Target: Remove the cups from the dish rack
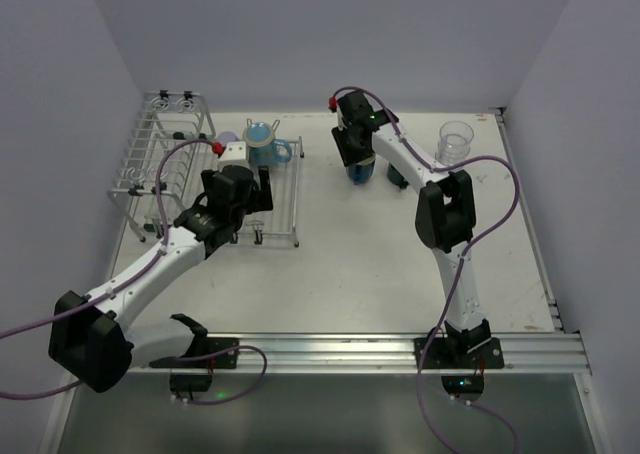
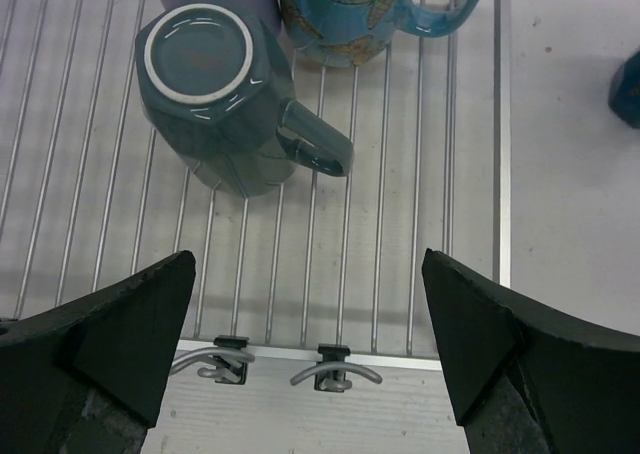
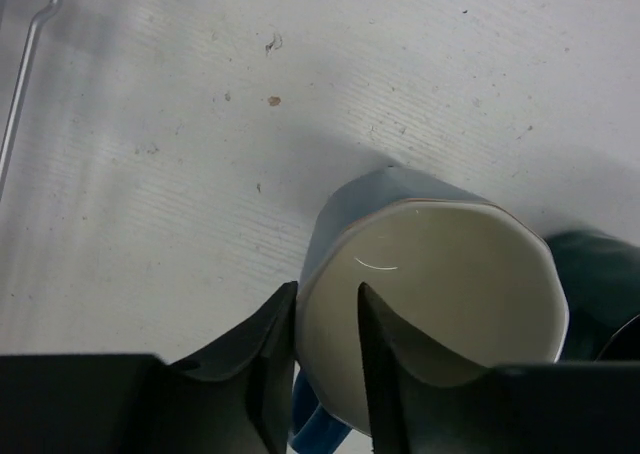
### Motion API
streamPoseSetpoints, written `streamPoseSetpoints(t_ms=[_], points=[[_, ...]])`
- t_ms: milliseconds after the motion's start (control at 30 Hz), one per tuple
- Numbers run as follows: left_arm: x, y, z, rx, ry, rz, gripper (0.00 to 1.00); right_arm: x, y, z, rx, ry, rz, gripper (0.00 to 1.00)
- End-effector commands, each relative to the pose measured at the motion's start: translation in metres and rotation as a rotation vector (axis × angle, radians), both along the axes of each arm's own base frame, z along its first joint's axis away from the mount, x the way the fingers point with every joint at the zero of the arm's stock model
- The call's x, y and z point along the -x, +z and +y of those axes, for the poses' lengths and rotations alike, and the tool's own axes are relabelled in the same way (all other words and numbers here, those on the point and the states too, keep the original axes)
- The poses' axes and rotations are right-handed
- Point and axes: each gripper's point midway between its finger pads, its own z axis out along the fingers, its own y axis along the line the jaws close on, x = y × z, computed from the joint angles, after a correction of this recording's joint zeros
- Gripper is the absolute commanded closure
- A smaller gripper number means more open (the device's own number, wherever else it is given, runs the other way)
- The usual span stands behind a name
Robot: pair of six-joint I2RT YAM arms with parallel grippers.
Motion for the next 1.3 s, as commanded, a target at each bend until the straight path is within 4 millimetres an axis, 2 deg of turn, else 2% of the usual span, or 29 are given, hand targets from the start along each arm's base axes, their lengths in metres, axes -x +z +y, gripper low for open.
streamPoseSetpoints(t_ms=[0, 133, 200, 233, 300, 333, 400, 433, 500, 533, 567, 667, 833, 1267], points=[[-0.029, 0.040, 0.006, 0.038, 0.114, -0.142, 0.00, -0.003, 0.030, 0.001, -0.009, 0.043, -0.071, 0.63], [-0.041, 0.036, 0.014, 0.004, 0.161, -0.138, 0.00, -0.001, 0.046, 0.002, -0.032, 0.049, -0.097, 0.53], [-0.047, 0.033, 0.022, -0.001, 0.185, -0.136, 0.00, 0.002, 0.052, 0.004, -0.047, 0.054, -0.104, 0.41], [-0.050, 0.029, 0.028, -0.006, 0.201, -0.128, 0.00, 0.002, 0.066, 0.005, -0.072, 0.057, -0.134, 0.38], [-0.056, 0.026, 0.033, -0.012, 0.217, -0.132, 0.00, 0.008, 0.074, 0.006, -0.099, 0.063, -0.142, 0.29], [-0.059, 0.026, 0.036, -0.016, 0.225, -0.136, 0.00, 0.008, 0.093, 0.007, -0.123, 0.064, -0.185, 0.26], [-0.066, 0.023, 0.039, -0.024, 0.238, -0.136, 0.00, 0.015, 0.101, 0.007, -0.150, 0.069, -0.195, 0.20], [-0.069, 0.024, 0.043, -0.026, 0.248, -0.138, 0.00, 0.016, 0.109, 0.008, -0.163, 0.071, -0.217, 0.16], [-0.076, 0.022, 0.043, -0.029, 0.255, -0.141, 0.00, 0.025, 0.125, 0.009, -0.206, 0.084, -0.232, 0.13], [-0.079, 0.021, 0.045, -0.031, 0.262, -0.141, 0.00, 0.029, 0.140, 0.010, -0.231, 0.087, -0.261, 0.10], [-0.083, 0.023, 0.045, -0.028, 0.265, -0.151, 0.00, 0.033, 0.139, 0.010, -0.239, 0.093, -0.257, 0.08], [-0.092, 0.021, 0.046, -0.045, 0.269, -0.147, 0.00, 0.044, 0.156, 0.015, -0.290, 0.126, -0.283, 0.06], [-0.105, 0.011, 0.052, -0.041, 0.292, -0.123, 0.00, 0.056, 0.172, 0.024, -0.349, 0.173, -0.310, 0.06], [-0.121, -0.022, 0.054, -0.059, 0.301, -0.063, 0.00, 0.067, 0.175, 0.032, -0.385, 0.218, -0.300, 0.06]])
